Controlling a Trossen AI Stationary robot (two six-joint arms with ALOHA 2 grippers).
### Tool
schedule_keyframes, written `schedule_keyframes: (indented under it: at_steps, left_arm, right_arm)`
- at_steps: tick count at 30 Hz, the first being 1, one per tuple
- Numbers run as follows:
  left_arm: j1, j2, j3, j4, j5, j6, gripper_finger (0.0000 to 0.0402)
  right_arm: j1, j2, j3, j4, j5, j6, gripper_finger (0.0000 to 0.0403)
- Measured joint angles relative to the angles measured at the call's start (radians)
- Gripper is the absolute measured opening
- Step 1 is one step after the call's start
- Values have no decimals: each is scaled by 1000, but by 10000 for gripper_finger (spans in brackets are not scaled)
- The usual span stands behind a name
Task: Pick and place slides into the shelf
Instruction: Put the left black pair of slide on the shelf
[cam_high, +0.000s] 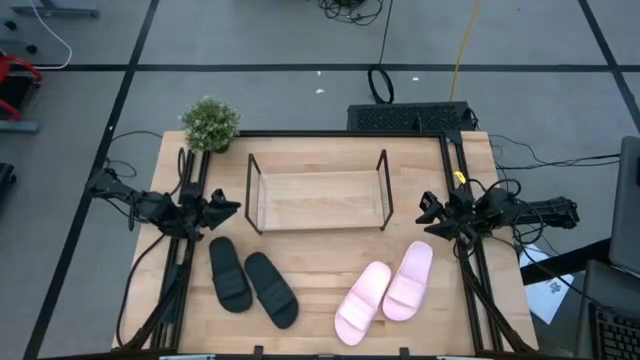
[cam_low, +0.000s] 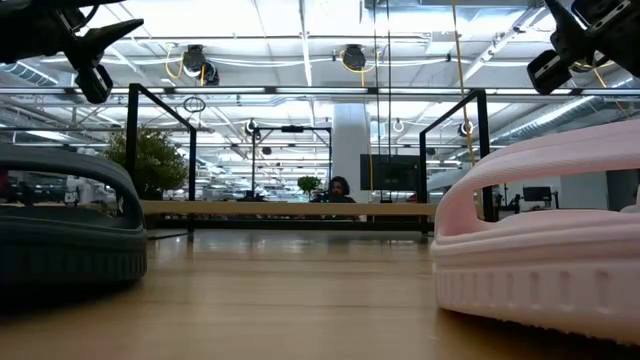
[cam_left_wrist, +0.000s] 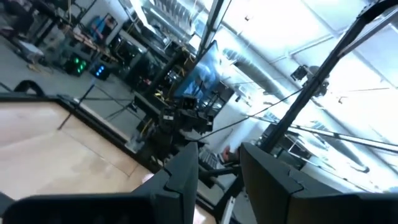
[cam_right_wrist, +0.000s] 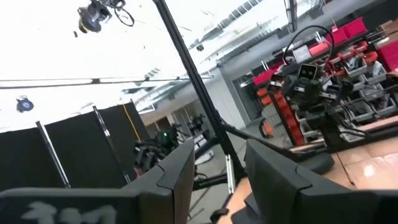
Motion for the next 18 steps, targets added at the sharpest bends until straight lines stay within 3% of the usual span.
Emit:
schedule_keyframes:
  at_steps: [18]
  left_arm:
    - [-1, 0, 0, 9, 40, 3, 118]
  right_arm:
    - [21, 9, 0, 108, -2, -74, 135]
